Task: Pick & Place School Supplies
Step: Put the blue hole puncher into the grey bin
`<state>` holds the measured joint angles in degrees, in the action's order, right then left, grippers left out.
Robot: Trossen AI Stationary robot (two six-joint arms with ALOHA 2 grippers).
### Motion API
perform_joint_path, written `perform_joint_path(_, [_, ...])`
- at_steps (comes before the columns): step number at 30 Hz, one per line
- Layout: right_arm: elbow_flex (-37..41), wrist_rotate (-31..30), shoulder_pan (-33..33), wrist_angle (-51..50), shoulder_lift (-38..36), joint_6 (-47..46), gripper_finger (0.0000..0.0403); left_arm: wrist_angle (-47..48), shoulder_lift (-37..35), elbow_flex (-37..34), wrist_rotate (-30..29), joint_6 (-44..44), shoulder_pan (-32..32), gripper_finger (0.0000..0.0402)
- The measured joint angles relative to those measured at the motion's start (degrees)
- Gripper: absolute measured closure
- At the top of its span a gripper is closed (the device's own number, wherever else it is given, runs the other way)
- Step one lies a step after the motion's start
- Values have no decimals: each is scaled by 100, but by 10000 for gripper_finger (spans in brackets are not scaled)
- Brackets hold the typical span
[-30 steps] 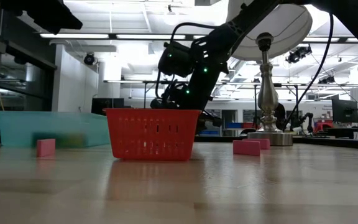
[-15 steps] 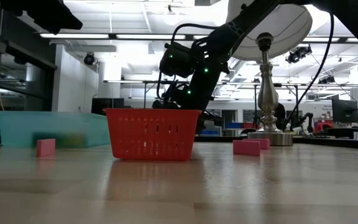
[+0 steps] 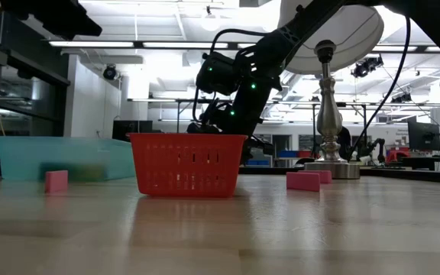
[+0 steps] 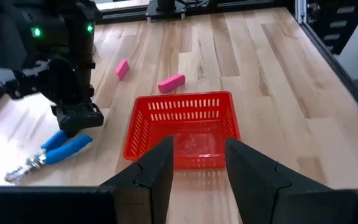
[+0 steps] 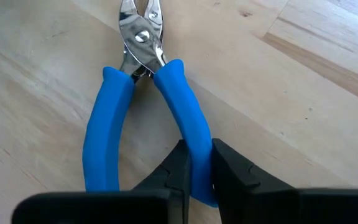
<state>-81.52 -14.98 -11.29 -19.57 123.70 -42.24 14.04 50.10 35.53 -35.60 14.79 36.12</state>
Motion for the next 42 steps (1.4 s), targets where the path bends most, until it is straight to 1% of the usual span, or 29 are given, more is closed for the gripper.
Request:
perform_joint_path(3, [2, -4, 2, 2, 0, 2, 366, -4, 0, 0, -15, -261, 0, 264])
perform_joint_path(9, [4, -75, 3, 11, 0, 40, 367, -96, 0, 2, -12, -376, 0, 264])
perform_joint_path(16, [36, -228, 44, 30, -211, 244, 367, -95, 0, 2, -10, 23, 1, 264])
perform_joint_path(21, [24, -430, 109, 199, -473, 478, 368, -115, -2, 2, -7, 185, 2, 264])
perform_joint_path(23, [-2, -503, 162, 422, -509, 518, 368, -127, -2, 2, 3, 199, 1, 264])
perform_joint_path(24, [11, -527, 180, 354, -567, 553, 368, -134, -2, 2, 7, 199, 1, 264])
perform_joint_path(25, [35, -598, 215, 256, -629, 628, 368, -150, -2, 3, 6, 205, 0, 264])
perform_joint_path(27, [6, -668, 283, 505, -680, 668, 368, -149, 0, 4, 7, 246, 0, 264])
perform_joint_path(34, [17, -885, 528, 539, -1062, 907, 368, -361, -2, 4, 5, 267, 4, 264])
perform_joint_path(42, [7, -1278, 994, 1013, -1477, 1270, 368, -616, 0, 4, 4, 286, 4, 264])
